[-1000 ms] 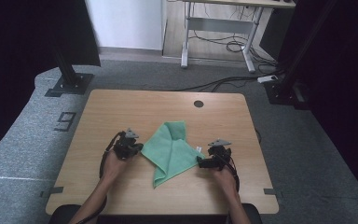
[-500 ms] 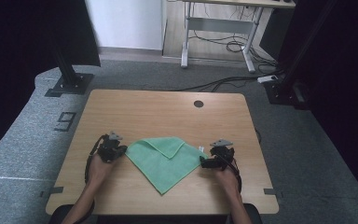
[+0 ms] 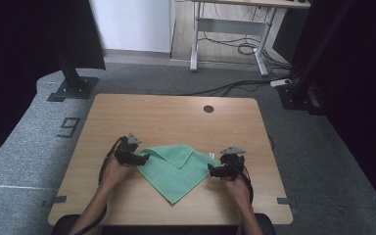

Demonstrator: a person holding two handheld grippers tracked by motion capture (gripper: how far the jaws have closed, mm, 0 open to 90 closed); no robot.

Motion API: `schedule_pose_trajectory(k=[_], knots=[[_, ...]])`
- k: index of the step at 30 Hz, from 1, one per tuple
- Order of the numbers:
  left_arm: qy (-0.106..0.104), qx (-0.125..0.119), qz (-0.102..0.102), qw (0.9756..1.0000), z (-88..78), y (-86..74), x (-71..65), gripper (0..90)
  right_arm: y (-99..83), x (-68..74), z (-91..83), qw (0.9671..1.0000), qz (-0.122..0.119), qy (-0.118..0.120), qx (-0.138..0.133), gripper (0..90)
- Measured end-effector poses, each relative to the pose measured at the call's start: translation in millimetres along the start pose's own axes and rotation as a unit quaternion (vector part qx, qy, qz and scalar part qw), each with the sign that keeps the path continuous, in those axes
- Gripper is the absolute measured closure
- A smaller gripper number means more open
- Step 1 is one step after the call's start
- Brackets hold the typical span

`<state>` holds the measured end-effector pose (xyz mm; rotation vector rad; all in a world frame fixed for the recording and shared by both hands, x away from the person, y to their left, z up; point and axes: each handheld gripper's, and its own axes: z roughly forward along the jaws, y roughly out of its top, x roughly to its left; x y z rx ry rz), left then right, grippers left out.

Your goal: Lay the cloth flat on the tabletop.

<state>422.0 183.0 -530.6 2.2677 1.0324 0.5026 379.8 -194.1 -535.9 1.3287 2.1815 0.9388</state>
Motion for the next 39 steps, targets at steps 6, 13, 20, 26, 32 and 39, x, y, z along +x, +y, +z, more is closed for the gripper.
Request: schedule_pose_trajectory(k=[6,13,20,26,32,39], knots=[[0.003,0.006,-0.021,0.9997,8.7,-3.4,0.4,15.1,-2.7,15.3,10.8,0.9994,-0.022,-0.001,0.027,3.1],[-0.016,0.019,-0.035,0.9991,-8.5,-20.2,-14.0,16.0,-1.0,10.8,13.9,0.9978,-0.045,-0.036,0.031,1.7],[-0.041,0.018,0.002,0.9990,-23.6,-20.7,-39.3,16.5,3.5,-7.6,22.0,0.9981,-0.015,-0.054,0.024,1.6],[-0.086,-0.027,0.014,0.9959,-33.6,14.5,-51.5,27.5,2.0,-9.5,22.3,0.9986,-0.009,-0.047,0.020,2.1],[-0.141,-0.026,0.055,0.9882,-12.9,39.8,-85.4,40.2,-0.9,-13.3,22.7,0.9993,0.012,-0.031,0.016,3.2],[-0.168,-0.009,0.074,0.9829,12.1,52.4,-115.8,50.1,-3.3,-17.0,23.8,0.9993,0.029,-0.019,0.012,2.9]])
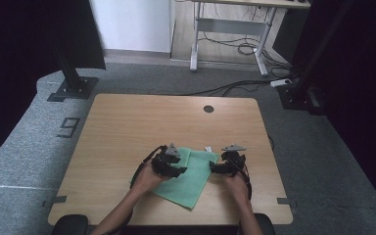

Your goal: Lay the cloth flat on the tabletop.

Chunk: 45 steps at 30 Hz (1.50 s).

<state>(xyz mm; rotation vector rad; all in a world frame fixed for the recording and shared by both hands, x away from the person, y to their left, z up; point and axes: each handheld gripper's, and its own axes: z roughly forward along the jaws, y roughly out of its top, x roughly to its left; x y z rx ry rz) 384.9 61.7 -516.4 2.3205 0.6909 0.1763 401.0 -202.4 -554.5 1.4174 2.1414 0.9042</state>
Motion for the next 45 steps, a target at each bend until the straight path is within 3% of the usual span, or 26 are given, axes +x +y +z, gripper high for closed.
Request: schedule_pose_trajectory(k=[3,6,9,10,14,17,22,26,30,32,33,36,39,45], knots=[[0.010,0.026,0.016,0.9995,10.2,1.3,-5.7,55.9,-0.3,-0.1,0.0,1.0000,0.001,0.000,-0.001,2.6],[0.032,0.047,0.026,0.9981,17.3,0.0,-7.0,69.3,-0.5,-0.2,0.0,1.0000,0.002,0.001,-0.001,2.6],[0.019,0.041,0.010,0.9989,14.9,1.1,0.4,84.2,-0.7,-0.4,0.0,1.0000,0.002,0.002,-0.002,2.5],[0.025,0.035,0.006,0.9990,12.1,2.8,3.6,87.9,-0.7,-0.5,0.0,1.0000,0.001,0.002,-0.002,2.5],[0.036,0.005,-0.023,0.9991,-5.8,10.3,22.4,88.5,-1.0,-0.8,0.0,1.0000,0.000,0.003,-0.003,2.6],[0.061,-0.016,-0.037,0.9973,-24.3,17.2,41.0,88.7,-0.9,-0.9,-0.2,1.0000,-0.002,0.004,-0.002,2.7],[0.102,-0.048,-0.071,0.9910,-55.3,21.1,71.9,89.0,-1.3,-1.4,-1.6,0.9999,-0.008,0.008,0.003,2.8],[0.119,-0.054,-0.086,0.9876,-73.2,18.1,87.8,89.1,-1.7,-2.2,-3.0,0.9999,-0.011,0.011,0.007,2.8],[0.115,-0.048,-0.087,0.9883,-75.7,15.5,94.0,89.1,-1.0,-2.8,-2.8,0.9998,-0.015,0.015,0.008,2.8],[0.122,-0.036,-0.081,0.9885,-69.9,15.2,95.1,86.3,0.0,-2.3,-2.8,0.9998,-0.017,0.011,0.009,2.9],[0.133,-0.030,-0.077,0.9876,-66.7,14.4,97.1,79.7,0.4,-2.2,-3.1,0.9997,-0.021,0.006,0.009,3.4],[0.150,-0.047,-0.087,0.9838,-65.4,10.8,102.8,56.4,1.8,-1.4,-6.5,0.9994,-0.034,-0.007,0.004,6.5],[0.155,-0.058,-0.095,0.9815,-67.7,5.2,106.6,43.8,3.2,-2.9,-12.1,0.9995,-0.028,-0.006,-0.010,7.0],[0.137,-0.047,-0.096,0.9848,-59.8,-15.8,108.6,30.4,1.9,0.5,-19.6,0.9996,-0.023,0.009,-0.011,6.4]])
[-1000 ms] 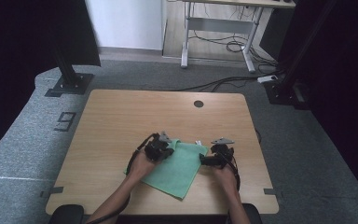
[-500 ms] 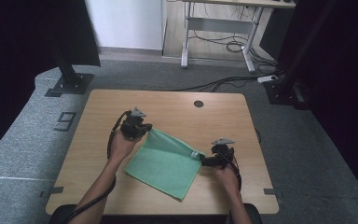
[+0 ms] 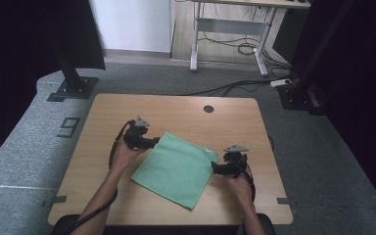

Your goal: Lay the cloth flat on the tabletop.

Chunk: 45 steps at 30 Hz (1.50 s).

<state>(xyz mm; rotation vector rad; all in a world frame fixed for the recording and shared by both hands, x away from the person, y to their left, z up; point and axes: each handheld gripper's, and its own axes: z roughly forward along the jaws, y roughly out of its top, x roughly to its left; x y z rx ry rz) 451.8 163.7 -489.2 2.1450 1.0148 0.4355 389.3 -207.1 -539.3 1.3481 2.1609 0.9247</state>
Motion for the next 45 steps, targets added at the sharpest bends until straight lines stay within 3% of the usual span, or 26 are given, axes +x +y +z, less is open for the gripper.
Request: schedule_pose_trajectory(k=[4,9,16,20,24,32,45], knots=[[-0.008,0.015,0.001,0.9999,10.3,-18.0,1.6,23.0,-2.9,8.8,-3.7,0.9999,-0.001,0.013,0.011,2.8],[0.000,0.028,-0.001,0.9996,20.4,-35.3,3.6,15.2,-5.9,22.8,-8.5,0.9996,-0.009,0.018,0.020,0.6],[0.012,0.038,-0.006,0.9992,26.4,-49.8,6.6,14.4,-15.7,40.1,-13.5,0.9990,-0.019,0.019,0.035,0.0],[0.013,0.030,-0.022,0.9992,25.8,-54.4,7.5,14.2,-18.7,50.5,-9.9,0.9978,-0.039,0.010,0.053,0.0],[0.027,0.027,-0.035,0.9987,22.8,-58.8,7.3,12.7,-17.5,50.5,-9.7,0.9981,-0.038,-0.011,0.048,0.0],[0.041,0.028,-0.044,0.9978,14.6,-66.0,0.4,12.3,-12.6,40.1,-3.6,0.9982,-0.032,-0.015,0.048,0.0],[0.063,0.019,-0.014,0.9977,1.9,-77.1,-18.3,12.9,6.7,16.6,17.4,0.9983,-0.028,-0.026,0.043,0.0]])
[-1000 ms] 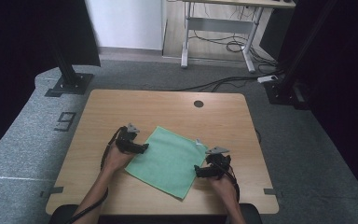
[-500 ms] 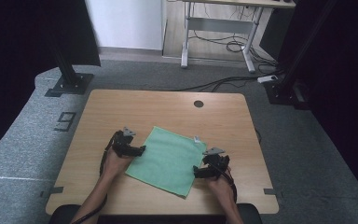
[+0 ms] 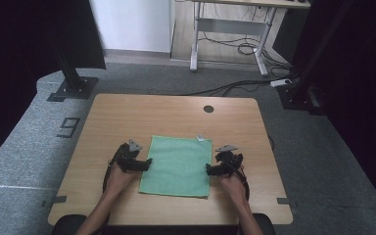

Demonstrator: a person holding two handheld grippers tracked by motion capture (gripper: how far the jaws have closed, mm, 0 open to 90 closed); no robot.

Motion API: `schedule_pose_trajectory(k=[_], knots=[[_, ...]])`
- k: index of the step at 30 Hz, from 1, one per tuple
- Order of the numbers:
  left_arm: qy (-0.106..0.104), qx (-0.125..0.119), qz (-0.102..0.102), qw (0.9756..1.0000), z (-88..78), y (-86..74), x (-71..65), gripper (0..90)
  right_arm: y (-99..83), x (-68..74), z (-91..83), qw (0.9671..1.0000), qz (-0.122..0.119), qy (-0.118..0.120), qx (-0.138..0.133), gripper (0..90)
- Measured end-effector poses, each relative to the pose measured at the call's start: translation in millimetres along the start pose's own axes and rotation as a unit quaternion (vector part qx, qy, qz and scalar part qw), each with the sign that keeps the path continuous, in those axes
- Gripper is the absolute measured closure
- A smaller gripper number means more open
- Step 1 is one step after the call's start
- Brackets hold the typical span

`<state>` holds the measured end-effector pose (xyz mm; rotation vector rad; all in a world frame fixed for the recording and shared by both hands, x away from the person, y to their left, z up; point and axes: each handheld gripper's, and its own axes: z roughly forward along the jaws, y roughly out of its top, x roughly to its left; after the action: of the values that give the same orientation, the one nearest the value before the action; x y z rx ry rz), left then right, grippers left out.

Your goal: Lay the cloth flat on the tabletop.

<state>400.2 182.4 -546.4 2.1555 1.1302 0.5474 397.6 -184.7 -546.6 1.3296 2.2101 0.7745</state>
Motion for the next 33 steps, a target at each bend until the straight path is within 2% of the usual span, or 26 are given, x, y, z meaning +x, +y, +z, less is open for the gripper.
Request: schedule_pose_trajectory(k=[10,20,22,26,29,33], knots=[[0.023,-0.005,0.008,0.9997,2.6,2.2,-1.4,11.4,12.4,-11.8,14.6,1.0000,0.005,0.003,-0.008,0.0],[0.028,0.000,-0.008,0.9996,13.4,12.6,7.5,10.5,19.0,-17.2,22.3,0.9999,0.009,0.006,-0.011,0.0],[0.024,0.001,-0.015,0.9996,13.5,12.2,8.7,10.6,18.7,-17.9,22.5,0.9998,0.011,0.008,-0.012,0.0],[0.019,0.000,-0.015,0.9997,9.5,12.7,10.1,10.8,17.9,-19.5,22.2,0.9997,0.012,0.015,-0.012,0.0],[-0.002,-0.014,-0.027,0.9995,0.9,12.6,12.5,10.7,16.2,-22.2,17.4,0.9996,0.010,0.020,-0.018,0.0],[-0.031,-0.013,-0.036,0.9988,-12.1,10.3,16.5,7.5,13.3,-26.6,7.3,0.9991,0.012,0.030,-0.029,0.0]])
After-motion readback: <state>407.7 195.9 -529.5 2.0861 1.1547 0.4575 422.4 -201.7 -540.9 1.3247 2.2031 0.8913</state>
